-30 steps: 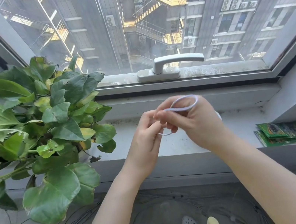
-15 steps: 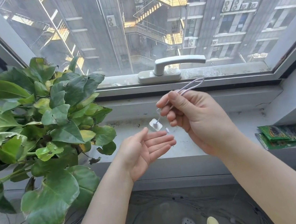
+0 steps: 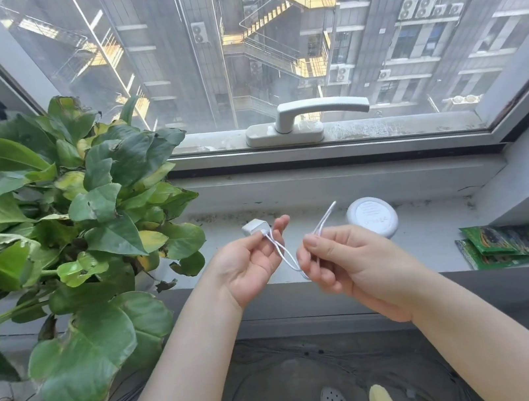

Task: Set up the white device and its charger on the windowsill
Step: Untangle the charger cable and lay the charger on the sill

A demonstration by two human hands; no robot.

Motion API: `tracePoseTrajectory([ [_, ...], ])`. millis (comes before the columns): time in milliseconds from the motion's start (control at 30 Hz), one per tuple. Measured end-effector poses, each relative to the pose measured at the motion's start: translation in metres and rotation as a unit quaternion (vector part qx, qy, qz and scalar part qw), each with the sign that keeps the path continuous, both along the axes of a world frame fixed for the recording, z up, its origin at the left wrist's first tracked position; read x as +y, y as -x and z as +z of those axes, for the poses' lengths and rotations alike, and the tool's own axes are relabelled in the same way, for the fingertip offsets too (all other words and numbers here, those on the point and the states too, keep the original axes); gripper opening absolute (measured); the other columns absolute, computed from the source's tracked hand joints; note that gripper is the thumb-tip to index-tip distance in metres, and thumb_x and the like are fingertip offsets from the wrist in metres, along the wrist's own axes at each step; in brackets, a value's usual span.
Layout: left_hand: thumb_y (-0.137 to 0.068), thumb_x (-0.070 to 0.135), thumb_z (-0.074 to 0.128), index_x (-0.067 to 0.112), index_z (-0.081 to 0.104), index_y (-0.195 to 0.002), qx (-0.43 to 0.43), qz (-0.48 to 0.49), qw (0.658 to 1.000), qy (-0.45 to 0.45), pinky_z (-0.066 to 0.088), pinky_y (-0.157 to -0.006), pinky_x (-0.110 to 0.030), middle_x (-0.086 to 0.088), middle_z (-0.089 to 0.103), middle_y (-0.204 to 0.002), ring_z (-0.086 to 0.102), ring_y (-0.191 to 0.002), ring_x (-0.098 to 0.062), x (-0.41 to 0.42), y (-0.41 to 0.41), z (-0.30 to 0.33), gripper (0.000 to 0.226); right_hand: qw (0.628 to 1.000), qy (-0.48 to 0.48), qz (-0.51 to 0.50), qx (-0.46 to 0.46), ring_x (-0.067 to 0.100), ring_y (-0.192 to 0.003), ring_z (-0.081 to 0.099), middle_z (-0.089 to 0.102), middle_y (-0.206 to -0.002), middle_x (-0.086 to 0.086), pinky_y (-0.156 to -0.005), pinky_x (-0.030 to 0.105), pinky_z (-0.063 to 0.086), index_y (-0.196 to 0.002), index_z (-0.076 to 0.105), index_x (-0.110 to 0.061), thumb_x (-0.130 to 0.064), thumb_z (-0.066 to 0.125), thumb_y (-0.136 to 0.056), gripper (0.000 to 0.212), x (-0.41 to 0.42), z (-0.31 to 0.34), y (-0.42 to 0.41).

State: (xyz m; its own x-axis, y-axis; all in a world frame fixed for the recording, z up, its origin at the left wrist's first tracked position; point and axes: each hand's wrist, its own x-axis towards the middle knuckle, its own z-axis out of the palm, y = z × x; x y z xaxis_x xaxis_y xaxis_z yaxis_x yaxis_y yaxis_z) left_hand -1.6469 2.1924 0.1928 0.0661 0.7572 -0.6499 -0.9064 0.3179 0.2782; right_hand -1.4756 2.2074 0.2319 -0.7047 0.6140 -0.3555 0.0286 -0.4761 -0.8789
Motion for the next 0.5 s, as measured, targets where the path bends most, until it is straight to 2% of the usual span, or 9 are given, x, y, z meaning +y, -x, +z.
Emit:
tracePoseTrajectory([
  [100,-0.099,0.001,0.035,0.000,0.047,-0.097,0.026,-0.008,1.000,0.004,0.055,-0.051,-0.020,-0.020,0.073,-0.079,0.066,-0.052,-0.013,-0.001,0.002,-0.007,0.013,0.997,0.000,0.034,-0.074,0.005,-0.049,0.035,0.049,-0.058,-0.003,-0.046,0.013,0.031,-0.072,0.059,-0.010,-0.023,0.044,-0.100,0.034,0.004,-0.017,-0.012],
  [167,-0.099,0.003,0.036,-0.002,0.051,-0.094,0.091,-0.029,0.995,0.009,0.055,-0.052,-0.021,-0.015,0.070,-0.076,0.063,-0.054,-0.012,-0.001,0.003,-0.012,0.016,0.990,-0.018,0.053,-0.133,0.005,-0.048,0.033,0.046,-0.058,-0.004,-0.047,0.013,0.029,-0.070,0.056,-0.013,-0.025,0.043,-0.101,0.036,0.008,-0.027,-0.015],
  [233,-0.100,0.004,0.037,-0.002,0.054,-0.100,0.194,-0.071,0.978,0.004,0.055,-0.058,-0.021,-0.009,0.063,-0.078,0.059,-0.062,-0.012,-0.002,0.003,-0.018,0.018,0.976,-0.048,0.049,-0.205,0.004,-0.045,0.032,0.045,-0.057,-0.004,-0.046,0.014,0.027,-0.068,0.053,-0.016,-0.026,0.041,-0.102,0.038,0.010,-0.037,-0.014],
  [300,-0.100,0.004,0.037,0.000,0.054,-0.104,0.303,-0.114,0.946,-0.001,0.054,-0.063,-0.021,-0.007,0.061,-0.079,0.059,-0.065,-0.011,-0.002,0.002,-0.026,0.018,0.950,-0.115,0.045,-0.285,0.006,-0.045,0.033,0.045,-0.057,-0.004,-0.045,0.016,0.027,-0.066,0.050,-0.017,-0.026,0.040,-0.103,0.040,0.013,-0.046,-0.008],
  [367,-0.100,0.003,0.037,0.004,0.057,-0.093,0.386,-0.138,0.912,-0.010,0.054,-0.063,-0.018,-0.006,0.064,-0.079,0.061,-0.060,-0.006,0.000,0.002,-0.032,0.020,0.910,-0.202,0.060,-0.357,0.010,-0.050,0.036,0.044,-0.057,-0.004,-0.049,0.021,0.030,-0.063,0.046,-0.017,-0.025,0.038,-0.102,0.041,0.018,-0.056,-0.001],
  [433,-0.099,0.001,0.037,0.009,0.057,-0.087,0.427,-0.152,0.891,-0.027,0.053,-0.060,-0.014,-0.006,0.065,-0.082,0.059,-0.053,0.001,0.003,0.002,-0.039,0.025,0.878,-0.251,0.062,-0.403,0.018,-0.059,0.043,0.048,-0.061,-0.002,-0.058,0.029,0.033,-0.061,0.045,-0.017,-0.022,0.037,-0.101,0.041,0.024,-0.065,0.006],
  [500,-0.098,0.000,0.038,0.011,0.058,-0.091,0.438,-0.149,0.885,-0.045,0.050,-0.059,-0.011,-0.005,0.066,-0.087,0.054,-0.051,0.003,0.006,0.002,-0.046,0.024,0.857,-0.279,0.057,-0.429,0.027,-0.072,0.050,0.055,-0.072,0.006,-0.064,0.032,0.033,-0.065,0.046,-0.013,-0.021,0.036,-0.101,0.038,0.030,-0.074,0.012],
])
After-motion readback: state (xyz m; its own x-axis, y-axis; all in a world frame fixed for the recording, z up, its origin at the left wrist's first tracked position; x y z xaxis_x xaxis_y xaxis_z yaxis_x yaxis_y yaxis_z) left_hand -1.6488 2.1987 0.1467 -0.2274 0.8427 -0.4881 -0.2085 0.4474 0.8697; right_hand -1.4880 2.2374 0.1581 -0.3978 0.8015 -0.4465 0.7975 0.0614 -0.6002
